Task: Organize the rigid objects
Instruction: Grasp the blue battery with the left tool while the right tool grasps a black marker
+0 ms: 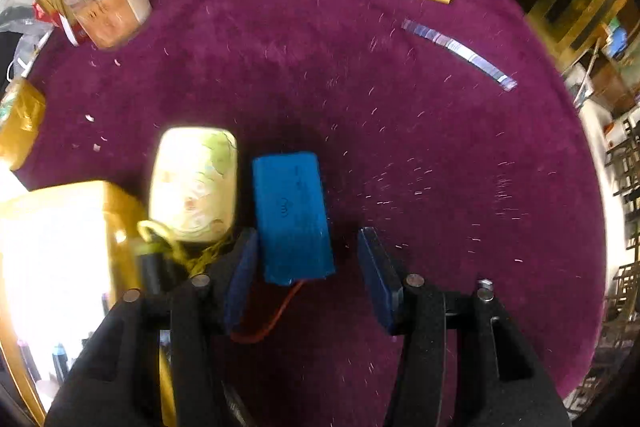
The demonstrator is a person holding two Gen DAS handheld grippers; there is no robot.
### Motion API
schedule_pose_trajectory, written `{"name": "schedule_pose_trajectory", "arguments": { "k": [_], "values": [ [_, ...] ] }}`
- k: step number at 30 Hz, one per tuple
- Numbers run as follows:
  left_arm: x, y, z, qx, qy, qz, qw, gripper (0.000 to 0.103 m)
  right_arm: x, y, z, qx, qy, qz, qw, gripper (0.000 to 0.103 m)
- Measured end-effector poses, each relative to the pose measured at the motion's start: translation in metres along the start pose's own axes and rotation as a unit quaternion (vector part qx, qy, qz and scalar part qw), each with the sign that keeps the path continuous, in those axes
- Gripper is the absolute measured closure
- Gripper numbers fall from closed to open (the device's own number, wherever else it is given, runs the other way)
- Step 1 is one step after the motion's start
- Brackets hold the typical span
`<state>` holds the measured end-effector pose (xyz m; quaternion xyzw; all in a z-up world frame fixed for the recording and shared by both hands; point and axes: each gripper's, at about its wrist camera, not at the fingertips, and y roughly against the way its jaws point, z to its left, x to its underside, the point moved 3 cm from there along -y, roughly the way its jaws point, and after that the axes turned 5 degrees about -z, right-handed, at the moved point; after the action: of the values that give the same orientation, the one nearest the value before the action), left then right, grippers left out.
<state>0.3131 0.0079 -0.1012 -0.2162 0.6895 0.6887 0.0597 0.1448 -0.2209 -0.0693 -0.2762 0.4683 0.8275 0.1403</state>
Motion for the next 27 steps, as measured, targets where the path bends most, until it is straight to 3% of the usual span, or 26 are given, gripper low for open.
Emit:
{"name": "schedule_pose_trajectory", "arguments": {
  "k": [4, 7, 11, 15, 17, 22, 24, 27],
  "values": [
    [-0.003, 0.0, -0.006, -0.015, -0.013, -0.025, 0.9995, 0.054, -0.001, 0.0, 0.001, -0.004, -0.001, 0.003, 1.0, 0.091],
    [0.002, 0.004, -0.007, -0.016, -0.014, -0.03, 0.9993, 0.07, -0.001, 0.001, 0.001, -0.001, 0.001, 0.002, 1.0, 0.091],
    [0.029, 0.016, -0.008, -0.007, -0.012, -0.014, 0.9998, 0.07, 0.0, 0.0, 0.002, 0.002, 0.003, 0.001, 1.0, 0.091],
    [0.068, 0.033, -0.018, -0.006, -0.045, -0.025, 0.9987, 0.069, -0.001, -0.001, 0.002, 0.001, 0.003, 0.003, 1.0, 0.091],
    [0.073, 0.034, -0.021, -0.01, -0.057, -0.043, 0.9974, 0.068, -0.002, -0.002, 0.004, 0.007, 0.01, 0.005, 1.0, 0.09],
    [0.079, 0.039, -0.018, 0.0, -0.052, -0.039, 0.9979, 0.07, -0.002, -0.002, 0.008, 0.018, 0.019, 0.004, 1.0, 0.091],
    [0.088, 0.045, -0.018, 0.014, -0.05, -0.028, 0.9982, 0.07, -0.001, -0.002, 0.01, 0.022, 0.023, 0.003, 0.999, 0.091],
    [0.115, 0.061, -0.021, 0.072, -0.04, -0.014, 0.9965, 0.07, 0.0, -0.001, 0.01, 0.023, 0.017, 0.001, 1.0, 0.091]
  ]
}}
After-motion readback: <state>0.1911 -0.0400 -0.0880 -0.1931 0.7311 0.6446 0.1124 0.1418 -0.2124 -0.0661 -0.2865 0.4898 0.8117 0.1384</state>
